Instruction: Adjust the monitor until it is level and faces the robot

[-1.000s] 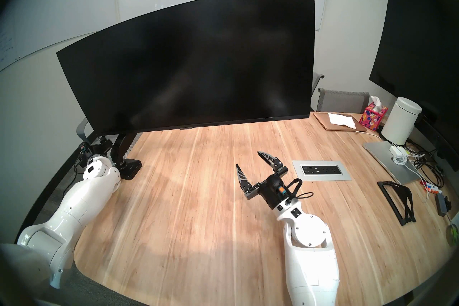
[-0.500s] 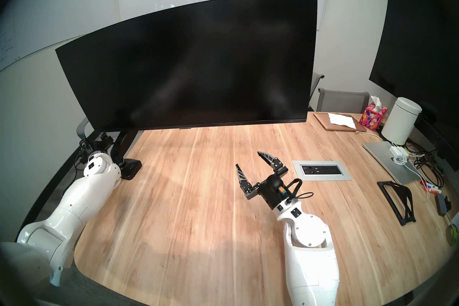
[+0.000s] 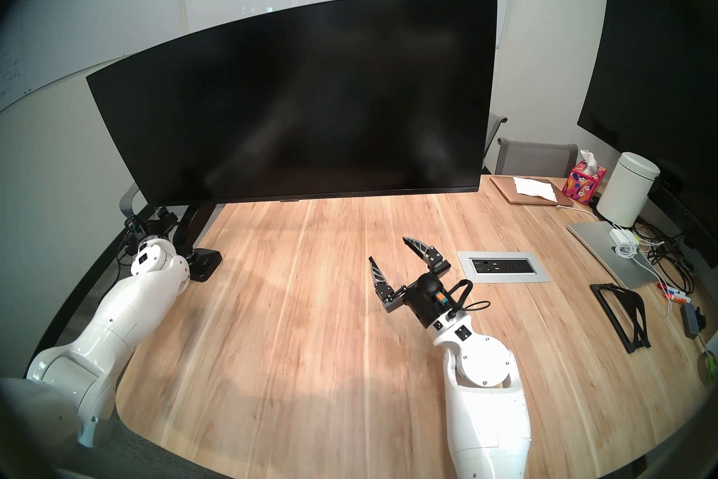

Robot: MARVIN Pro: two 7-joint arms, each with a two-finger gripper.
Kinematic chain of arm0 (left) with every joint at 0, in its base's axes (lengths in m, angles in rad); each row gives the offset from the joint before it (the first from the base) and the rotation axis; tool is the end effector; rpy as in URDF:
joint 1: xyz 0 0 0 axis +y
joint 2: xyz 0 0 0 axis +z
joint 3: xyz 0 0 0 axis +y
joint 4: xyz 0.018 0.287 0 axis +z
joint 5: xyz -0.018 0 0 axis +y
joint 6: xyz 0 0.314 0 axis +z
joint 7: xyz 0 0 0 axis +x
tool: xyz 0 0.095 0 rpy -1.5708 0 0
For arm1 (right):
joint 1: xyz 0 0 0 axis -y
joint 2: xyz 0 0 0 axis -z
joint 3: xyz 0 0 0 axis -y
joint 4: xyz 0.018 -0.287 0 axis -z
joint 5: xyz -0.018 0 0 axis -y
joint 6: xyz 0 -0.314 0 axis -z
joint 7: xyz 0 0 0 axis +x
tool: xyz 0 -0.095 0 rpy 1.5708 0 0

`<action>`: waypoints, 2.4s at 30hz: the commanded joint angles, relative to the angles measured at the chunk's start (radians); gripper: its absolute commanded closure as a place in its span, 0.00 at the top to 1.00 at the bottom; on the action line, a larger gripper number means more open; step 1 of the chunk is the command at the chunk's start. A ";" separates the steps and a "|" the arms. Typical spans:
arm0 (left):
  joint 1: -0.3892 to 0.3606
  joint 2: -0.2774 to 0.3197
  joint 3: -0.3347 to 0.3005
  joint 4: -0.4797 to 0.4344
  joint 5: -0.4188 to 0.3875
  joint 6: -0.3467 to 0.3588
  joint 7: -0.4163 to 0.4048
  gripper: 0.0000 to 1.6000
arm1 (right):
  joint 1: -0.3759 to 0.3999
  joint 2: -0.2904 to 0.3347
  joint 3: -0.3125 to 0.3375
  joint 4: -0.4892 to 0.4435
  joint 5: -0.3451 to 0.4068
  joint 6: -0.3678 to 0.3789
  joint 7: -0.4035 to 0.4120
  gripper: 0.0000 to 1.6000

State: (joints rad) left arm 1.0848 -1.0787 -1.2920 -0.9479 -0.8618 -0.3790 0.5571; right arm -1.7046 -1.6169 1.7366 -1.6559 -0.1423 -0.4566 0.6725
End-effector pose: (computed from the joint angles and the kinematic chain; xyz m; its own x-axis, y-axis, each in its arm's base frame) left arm 0.5101 0.2280 -0.2900 -0.2214 0.2507 0.9424 0.6207 -0.7091 0.3345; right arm 0.3651 0.0083 -0.2999 -0.3681 0.1712 0.9139 0.4446 -0.8308 0.3348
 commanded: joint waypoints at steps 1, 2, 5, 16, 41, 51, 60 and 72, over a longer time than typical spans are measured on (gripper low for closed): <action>-0.091 0.023 -0.009 -0.061 0.023 -0.028 -0.022 1.00 | 0.008 -0.001 0.001 -0.018 0.004 -0.004 -0.001 1.00; -0.091 0.023 -0.010 -0.061 0.023 -0.029 -0.021 1.00 | 0.008 -0.001 0.001 -0.018 0.004 -0.004 -0.001 1.00; -0.093 0.025 -0.012 -0.060 0.021 -0.029 -0.021 1.00 | 0.008 -0.001 0.001 -0.018 0.004 -0.004 -0.001 1.00; -0.103 0.029 -0.018 -0.059 0.018 -0.029 -0.021 1.00 | 0.008 -0.001 0.001 -0.018 0.004 -0.004 -0.001 1.00; -0.121 0.029 -0.021 -0.059 0.018 -0.026 -0.021 1.00 | 0.008 -0.001 0.001 -0.017 0.004 -0.004 -0.001 1.00; -0.128 0.030 -0.024 -0.058 0.017 -0.026 -0.020 1.00 | 0.008 -0.001 0.001 -0.018 0.004 -0.004 -0.001 1.00; -0.135 0.032 -0.027 -0.059 0.017 -0.024 -0.020 1.00 | 0.009 -0.001 0.001 -0.017 0.004 -0.004 -0.001 1.00; -0.134 0.031 -0.028 -0.058 0.016 -0.026 -0.020 1.00 | 0.008 -0.001 0.001 -0.018 0.004 -0.004 -0.001 1.00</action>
State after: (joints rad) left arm 1.0377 -1.0626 -1.3144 -0.9406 -0.8658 -0.3746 0.5637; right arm -1.7045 -1.6169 1.7366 -1.6557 -0.1425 -0.4567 0.6725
